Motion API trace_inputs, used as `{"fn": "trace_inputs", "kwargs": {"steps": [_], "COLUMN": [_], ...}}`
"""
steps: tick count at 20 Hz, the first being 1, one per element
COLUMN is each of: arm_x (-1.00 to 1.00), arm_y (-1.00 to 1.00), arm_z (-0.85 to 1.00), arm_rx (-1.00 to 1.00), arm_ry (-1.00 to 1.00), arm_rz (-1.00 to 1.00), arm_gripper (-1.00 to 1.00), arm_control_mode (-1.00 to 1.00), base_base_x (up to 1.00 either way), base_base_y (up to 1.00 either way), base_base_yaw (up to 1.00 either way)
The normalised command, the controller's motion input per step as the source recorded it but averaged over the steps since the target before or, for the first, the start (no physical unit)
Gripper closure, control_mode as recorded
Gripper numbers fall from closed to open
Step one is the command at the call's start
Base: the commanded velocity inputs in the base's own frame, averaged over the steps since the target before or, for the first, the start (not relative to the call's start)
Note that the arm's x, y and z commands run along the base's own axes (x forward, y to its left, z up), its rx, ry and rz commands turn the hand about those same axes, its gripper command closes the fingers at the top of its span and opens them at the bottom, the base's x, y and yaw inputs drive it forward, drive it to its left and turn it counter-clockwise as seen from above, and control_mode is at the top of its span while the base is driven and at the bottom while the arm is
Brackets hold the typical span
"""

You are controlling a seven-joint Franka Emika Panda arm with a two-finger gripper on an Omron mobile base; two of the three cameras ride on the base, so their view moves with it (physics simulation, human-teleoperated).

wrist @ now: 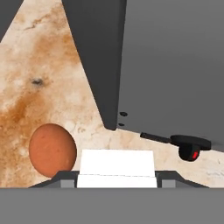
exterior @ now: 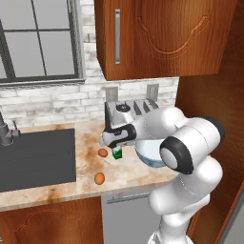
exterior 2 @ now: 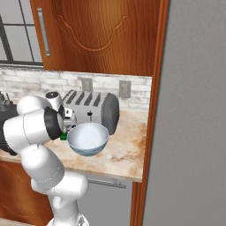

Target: Gather the eggs and milk located in the vicinity of the sink area and place them right next to the bowl.

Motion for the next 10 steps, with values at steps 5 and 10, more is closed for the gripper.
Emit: {"fn": "trace_inputs", "kwargs": {"steps": [5,10], "arm_x": [0.0,-0.07], "arm_y": [0.0,0.0], "arm_z": [-0.04,0.0], "arm_rx": [0.0,0.0], "arm_ry": [0.0,0.0], "arm_rz": [0.0,0.0], "arm_gripper": [1.0,1.0], "arm_control_mode": [-1.0,-1.0], "base_base_x": [0.0,0.0], "base_base_y": [0.0,0.0], "base_base_yaw": [0.0,0.0]}}
